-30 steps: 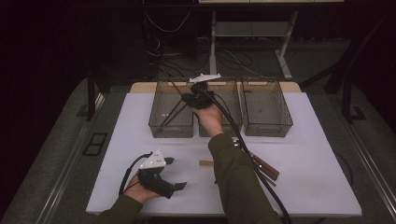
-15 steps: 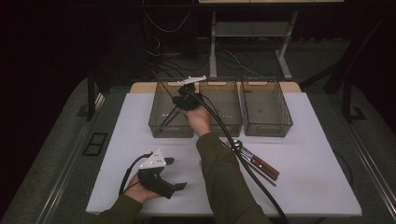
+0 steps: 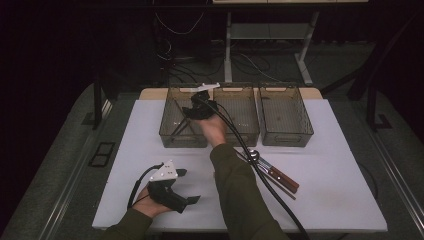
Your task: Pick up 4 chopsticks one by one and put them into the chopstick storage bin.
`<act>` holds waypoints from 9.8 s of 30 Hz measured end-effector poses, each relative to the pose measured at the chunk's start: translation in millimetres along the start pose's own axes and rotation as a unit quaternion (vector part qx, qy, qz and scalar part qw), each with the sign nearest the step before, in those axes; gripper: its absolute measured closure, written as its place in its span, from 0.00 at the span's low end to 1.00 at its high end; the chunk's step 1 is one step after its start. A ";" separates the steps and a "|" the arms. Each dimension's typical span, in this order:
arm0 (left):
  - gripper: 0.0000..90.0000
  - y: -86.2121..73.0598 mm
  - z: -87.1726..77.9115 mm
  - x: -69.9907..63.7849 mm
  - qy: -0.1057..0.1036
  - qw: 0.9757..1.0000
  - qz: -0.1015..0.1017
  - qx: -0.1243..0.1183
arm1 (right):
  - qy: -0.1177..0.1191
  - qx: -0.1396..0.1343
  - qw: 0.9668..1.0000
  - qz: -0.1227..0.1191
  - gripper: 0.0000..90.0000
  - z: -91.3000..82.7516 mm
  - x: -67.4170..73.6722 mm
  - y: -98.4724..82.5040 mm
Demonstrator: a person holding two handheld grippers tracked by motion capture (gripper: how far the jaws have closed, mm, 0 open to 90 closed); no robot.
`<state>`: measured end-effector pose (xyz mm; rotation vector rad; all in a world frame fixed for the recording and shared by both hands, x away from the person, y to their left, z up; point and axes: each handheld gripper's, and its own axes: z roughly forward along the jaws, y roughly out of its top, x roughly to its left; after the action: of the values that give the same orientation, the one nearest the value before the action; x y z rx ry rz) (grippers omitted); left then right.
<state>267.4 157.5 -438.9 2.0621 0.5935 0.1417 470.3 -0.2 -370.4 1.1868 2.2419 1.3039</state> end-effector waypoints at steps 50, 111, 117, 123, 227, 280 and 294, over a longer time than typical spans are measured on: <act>0.00 -1.1 0.4 0.6 0.007 1.000 -0.013 -0.002 | 0.076 0.011 0.995 -0.058 0.43 -176.8 -73.1 -101.8; 0.00 -0.6 0.3 -0.2 0.000 1.000 -0.005 0.001 | 0.026 0.149 0.983 -0.100 0.94 -205.4 -81.5 -213.2; 0.00 -0.5 -0.2 -0.3 0.000 1.000 -0.004 0.001 | 0.028 0.153 0.984 -0.086 0.94 -205.3 -82.7 -211.9; 0.00 -0.4 -0.2 -0.4 -0.002 1.000 -0.003 0.001 | 0.038 0.145 0.986 -0.075 0.95 -208.2 -82.9 -207.4; 0.00 -0.5 -1.8 4.6 -0.004 1.000 0.001 -0.013 | 0.048 -0.044 0.998 0.014 0.94 -81.2 -41.3 -34.3; 0.00 0.3 -3.7 4.5 -0.015 1.000 0.006 -0.019 | 0.025 0.000 1.000 -0.005 0.59 -10.8 -2.3 -5.4; 0.00 -1.6 -2.5 4.1 -0.013 1.000 -0.005 -0.022 | 0.071 0.005 0.997 -0.031 0.49 -56.7 -9.5 -16.9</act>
<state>269.6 161.9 -439.4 2.0148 0.5793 0.1226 433.7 -45.0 -354.5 1.0492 2.3674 1.3938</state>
